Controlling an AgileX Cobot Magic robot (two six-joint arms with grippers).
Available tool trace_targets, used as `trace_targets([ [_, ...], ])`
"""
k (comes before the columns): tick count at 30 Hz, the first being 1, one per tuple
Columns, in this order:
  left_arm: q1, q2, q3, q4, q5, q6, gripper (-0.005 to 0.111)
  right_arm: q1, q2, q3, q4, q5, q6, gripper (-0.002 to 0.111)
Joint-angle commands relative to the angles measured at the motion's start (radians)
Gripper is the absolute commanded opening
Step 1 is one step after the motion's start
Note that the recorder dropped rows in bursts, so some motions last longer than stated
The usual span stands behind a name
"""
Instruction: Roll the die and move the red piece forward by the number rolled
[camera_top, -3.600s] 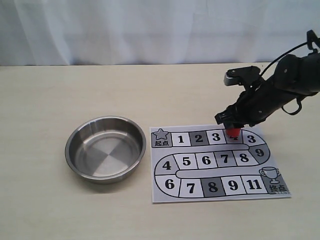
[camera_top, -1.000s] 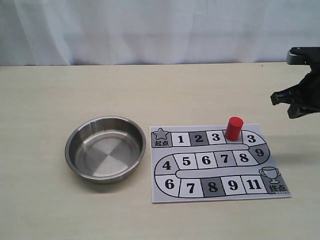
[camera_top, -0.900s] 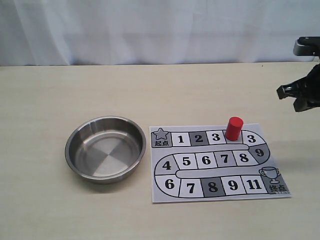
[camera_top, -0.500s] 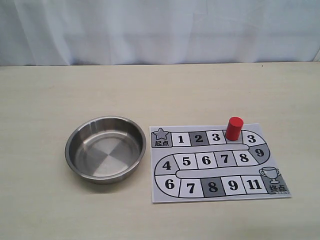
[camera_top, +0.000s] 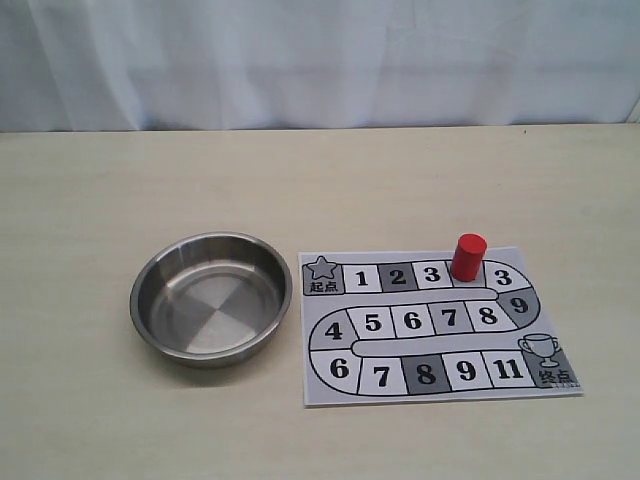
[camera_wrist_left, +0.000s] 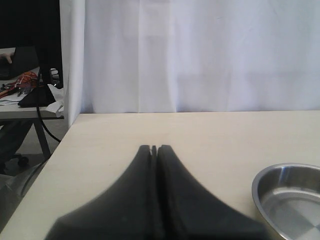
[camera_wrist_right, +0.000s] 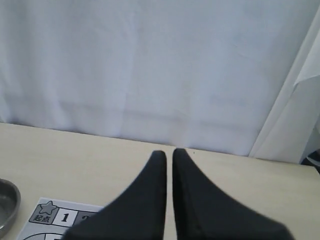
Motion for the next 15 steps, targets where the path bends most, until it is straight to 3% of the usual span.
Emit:
trace_targets([
  [1, 0.0, -0.001, -0.005, 0.001, -0.01, 0.0, 0.0, 0.033, -0.07, 0.006, -0.012, 0.009, 0.004, 0.004],
  [15, 0.0, -0.001, -0.005, 0.001, -0.012, 0.0, 0.0, 0.033, -0.253, 0.037, -0.012, -0.042, -0.016, 0.004],
])
